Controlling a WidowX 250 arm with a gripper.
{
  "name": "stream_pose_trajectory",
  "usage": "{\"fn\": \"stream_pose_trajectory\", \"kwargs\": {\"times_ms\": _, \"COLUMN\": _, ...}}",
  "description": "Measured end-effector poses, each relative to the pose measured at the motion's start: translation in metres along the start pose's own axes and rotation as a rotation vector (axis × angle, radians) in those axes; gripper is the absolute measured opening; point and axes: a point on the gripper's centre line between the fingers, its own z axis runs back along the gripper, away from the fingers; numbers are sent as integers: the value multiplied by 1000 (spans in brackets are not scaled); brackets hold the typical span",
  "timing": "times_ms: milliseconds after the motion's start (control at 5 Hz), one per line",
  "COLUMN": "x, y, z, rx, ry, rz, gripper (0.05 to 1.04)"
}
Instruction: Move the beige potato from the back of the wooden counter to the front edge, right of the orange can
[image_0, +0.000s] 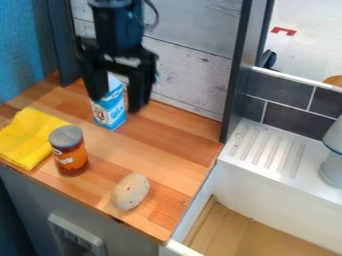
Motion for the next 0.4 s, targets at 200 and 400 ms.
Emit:
{"fn": "stream_pose_trajectory", "kwargs": {"times_ms": 200, "x": 18, "y": 36, "z": 30, "rx": 33, "ry": -71, "rz": 60, "gripper": 1000}}
{"fn": "stream_pose_trajectory", "kwargs": {"times_ms": 400, "x": 30, "y": 79, "z": 33, "rx": 62, "ry": -61, "rz": 128, "gripper": 1000}}
